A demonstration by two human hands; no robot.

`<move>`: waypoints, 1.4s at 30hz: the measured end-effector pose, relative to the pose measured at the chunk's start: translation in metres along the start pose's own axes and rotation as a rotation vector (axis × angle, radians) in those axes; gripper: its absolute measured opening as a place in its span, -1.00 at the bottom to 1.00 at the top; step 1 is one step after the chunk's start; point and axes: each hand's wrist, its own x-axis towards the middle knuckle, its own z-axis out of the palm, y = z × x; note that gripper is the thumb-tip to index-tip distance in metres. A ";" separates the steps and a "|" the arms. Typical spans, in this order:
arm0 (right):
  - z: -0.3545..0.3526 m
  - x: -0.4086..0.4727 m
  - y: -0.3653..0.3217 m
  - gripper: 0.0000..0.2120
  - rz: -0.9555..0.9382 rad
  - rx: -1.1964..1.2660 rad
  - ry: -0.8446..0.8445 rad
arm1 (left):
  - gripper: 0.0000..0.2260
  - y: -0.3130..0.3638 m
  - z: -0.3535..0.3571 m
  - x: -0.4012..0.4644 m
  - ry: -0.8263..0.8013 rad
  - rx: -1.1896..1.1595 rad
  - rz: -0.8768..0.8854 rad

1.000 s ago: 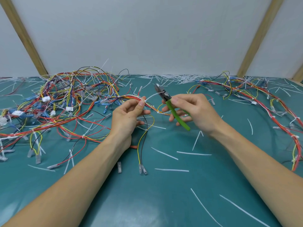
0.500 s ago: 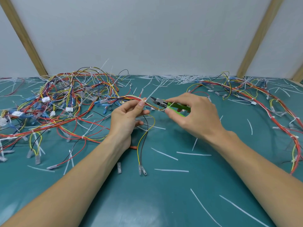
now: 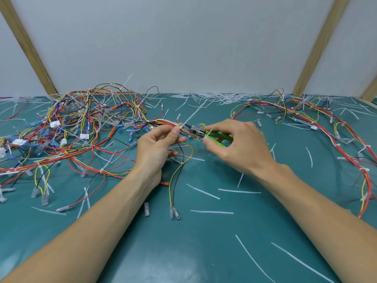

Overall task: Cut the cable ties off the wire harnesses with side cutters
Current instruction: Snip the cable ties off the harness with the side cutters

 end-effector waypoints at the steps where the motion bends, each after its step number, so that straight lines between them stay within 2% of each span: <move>1: 0.001 0.000 0.000 -0.68 -0.002 0.007 0.006 | -0.98 0.000 0.000 0.000 -0.006 0.008 0.003; 7: 0.005 -0.001 -0.001 -0.67 -0.012 0.011 -0.019 | -0.95 0.001 0.000 -0.002 -0.012 0.025 0.015; 24: 0.003 0.002 0.000 -0.82 -0.033 0.095 -0.083 | -0.95 -0.001 0.000 -0.002 -0.018 0.064 0.033; 31: 0.002 0.001 -0.001 -0.76 -0.030 0.155 -0.130 | -0.94 -0.003 -0.001 -0.001 -0.024 0.074 0.038; 37: 0.005 0.001 -0.001 -0.64 -0.041 0.109 -0.131 | -0.95 -0.003 -0.002 -0.001 -0.032 0.081 0.039; 42: 0.008 0.000 0.000 -0.61 -0.046 0.077 -0.131 | -0.95 -0.004 -0.002 0.000 -0.037 0.083 0.042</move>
